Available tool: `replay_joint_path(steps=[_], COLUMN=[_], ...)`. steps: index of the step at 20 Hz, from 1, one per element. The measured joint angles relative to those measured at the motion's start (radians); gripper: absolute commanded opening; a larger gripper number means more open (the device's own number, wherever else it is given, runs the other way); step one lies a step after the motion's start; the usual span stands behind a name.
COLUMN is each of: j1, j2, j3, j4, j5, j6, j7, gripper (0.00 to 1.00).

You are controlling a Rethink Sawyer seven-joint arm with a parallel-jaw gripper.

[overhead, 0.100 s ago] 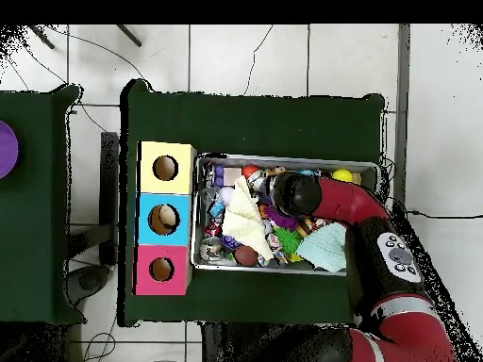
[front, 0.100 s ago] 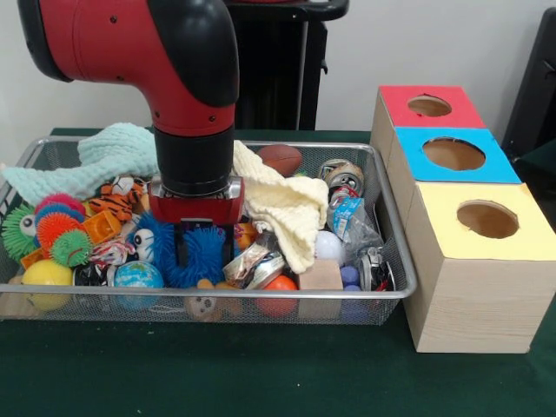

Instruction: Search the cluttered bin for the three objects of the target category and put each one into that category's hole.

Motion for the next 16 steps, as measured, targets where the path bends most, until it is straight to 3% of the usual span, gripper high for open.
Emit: replay_joint_path(steps=[16], j1=[0.038], j2=[0.015], j3=[-0.014], j4=[-0.070], j5=[-0.020], j6=[0.004], j7=[0.000], gripper=[1.00])
